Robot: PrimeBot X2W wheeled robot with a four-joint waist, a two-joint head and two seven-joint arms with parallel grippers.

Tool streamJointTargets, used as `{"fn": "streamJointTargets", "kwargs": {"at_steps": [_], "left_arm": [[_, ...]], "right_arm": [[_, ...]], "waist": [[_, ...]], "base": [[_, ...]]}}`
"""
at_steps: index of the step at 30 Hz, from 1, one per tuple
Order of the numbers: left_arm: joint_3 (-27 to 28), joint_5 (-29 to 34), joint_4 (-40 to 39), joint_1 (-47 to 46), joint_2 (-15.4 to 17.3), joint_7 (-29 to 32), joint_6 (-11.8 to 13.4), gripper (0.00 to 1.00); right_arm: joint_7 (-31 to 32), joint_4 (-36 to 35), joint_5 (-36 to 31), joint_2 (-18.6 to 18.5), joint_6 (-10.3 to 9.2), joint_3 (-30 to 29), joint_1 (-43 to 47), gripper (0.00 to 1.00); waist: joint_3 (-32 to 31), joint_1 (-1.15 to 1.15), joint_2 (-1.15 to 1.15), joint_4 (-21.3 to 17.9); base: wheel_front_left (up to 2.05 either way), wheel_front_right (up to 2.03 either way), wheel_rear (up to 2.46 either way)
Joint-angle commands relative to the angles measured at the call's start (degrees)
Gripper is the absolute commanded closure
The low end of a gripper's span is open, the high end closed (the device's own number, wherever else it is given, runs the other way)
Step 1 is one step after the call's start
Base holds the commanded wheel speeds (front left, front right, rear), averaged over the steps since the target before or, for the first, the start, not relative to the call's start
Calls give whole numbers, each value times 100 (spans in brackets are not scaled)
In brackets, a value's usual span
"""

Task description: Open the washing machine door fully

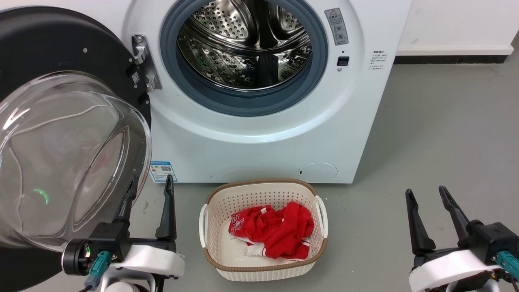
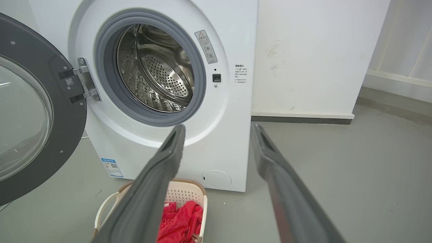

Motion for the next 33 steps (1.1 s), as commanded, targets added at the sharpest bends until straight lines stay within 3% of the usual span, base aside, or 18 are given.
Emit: {"fn": "streamJointTargets", "kwargs": {"at_steps": [1, 18, 19, 22, 33], "left_arm": [[25, 16, 9, 66, -12, -14, -29, 0], [135, 147, 64, 76, -93, -14, -141, 0], [141, 144, 66, 70, -96, -14, -136, 100], [181, -8, 179, 9, -98, 63, -153, 100], [295, -1308, 291, -42, -126, 402, -227, 100]], "right_arm": [[-33, 12, 39, 10, -3, -3, -12, 0], [-29, 36, 96, 10, -3, 17, 12, 0], [-30, 38, 103, 10, -3, 22, 11, 100], [-7, 78, 178, 0, 1, 48, 18, 100], [146, 302, 1593, -65, 1, 31, -145, 100]], "waist": [[3, 0, 0, -3], [28, 0, 0, -50], [30, 0, 0, -54], [30, 0, 0, -54], [32, 0, 0, -51]], "base": [[0, 0, 0], [0, 0, 0], [0, 0, 0], [0, 0, 0], [0, 0, 0]]}}
